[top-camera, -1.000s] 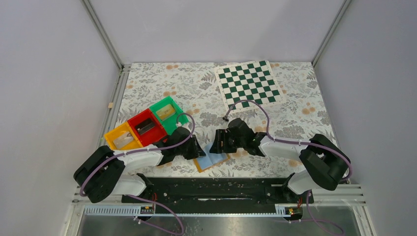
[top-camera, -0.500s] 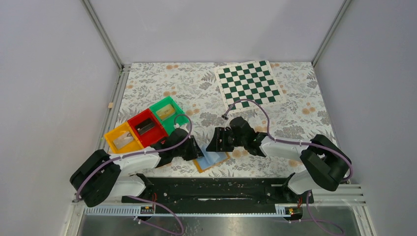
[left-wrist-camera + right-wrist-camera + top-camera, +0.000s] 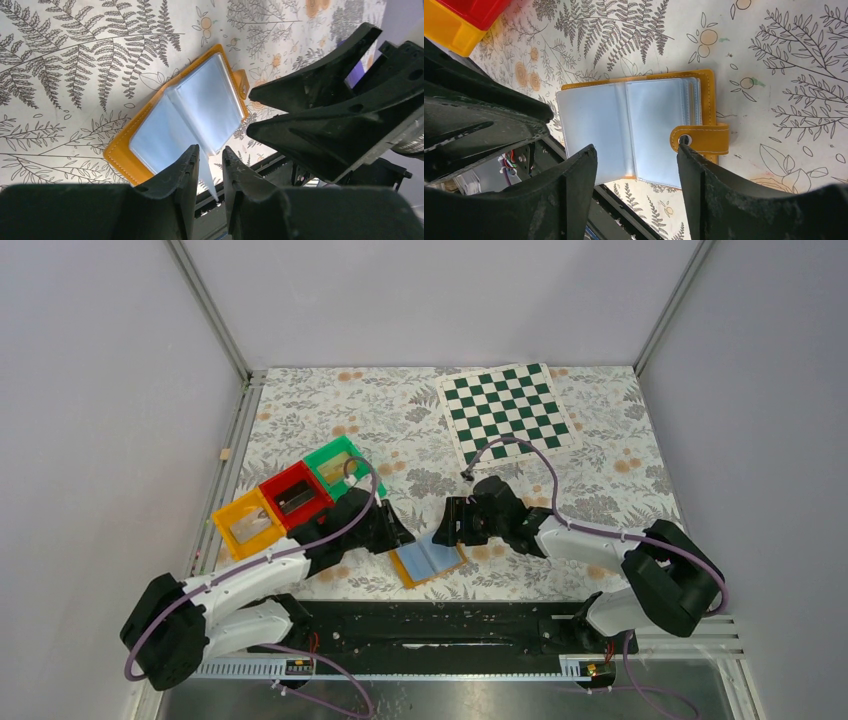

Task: Take the credit cards out of the card holder
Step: Remove the credit card from the card holder.

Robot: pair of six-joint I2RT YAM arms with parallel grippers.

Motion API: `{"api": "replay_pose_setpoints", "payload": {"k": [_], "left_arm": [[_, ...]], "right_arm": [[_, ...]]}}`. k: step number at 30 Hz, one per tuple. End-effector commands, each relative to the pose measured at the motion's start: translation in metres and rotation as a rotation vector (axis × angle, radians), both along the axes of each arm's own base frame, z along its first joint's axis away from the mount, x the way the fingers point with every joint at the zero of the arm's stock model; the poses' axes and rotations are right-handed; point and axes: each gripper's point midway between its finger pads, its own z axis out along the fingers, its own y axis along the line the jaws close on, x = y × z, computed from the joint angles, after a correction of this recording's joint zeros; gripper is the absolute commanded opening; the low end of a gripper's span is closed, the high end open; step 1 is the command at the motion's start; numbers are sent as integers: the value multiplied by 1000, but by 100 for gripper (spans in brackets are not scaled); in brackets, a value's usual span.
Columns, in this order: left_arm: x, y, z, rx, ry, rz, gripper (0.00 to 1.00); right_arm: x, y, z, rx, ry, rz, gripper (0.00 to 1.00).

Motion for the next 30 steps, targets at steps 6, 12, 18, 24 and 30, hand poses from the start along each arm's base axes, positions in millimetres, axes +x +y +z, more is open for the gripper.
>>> {"api": "replay_pose_setpoints", "payload": {"k": [6, 12, 18, 24, 30], "left_arm": [[-9, 0, -33, 56, 72, -37, 22], [-12, 3, -49, 75, 93, -37, 21], [-14, 5, -63, 90, 113, -31, 20], [-19, 7, -76, 92, 139, -26, 20], [-17, 5, -76, 79, 133, -25, 20]], "right_arm": [[-3, -2, -8, 12, 15, -3, 67], [-8, -5, -16, 4, 37, -7, 67], [-8, -2, -21, 9, 51, -4, 68], [-13, 4, -25, 31, 85, 10, 68], [-18, 15, -11, 121, 101, 34, 68]]}}
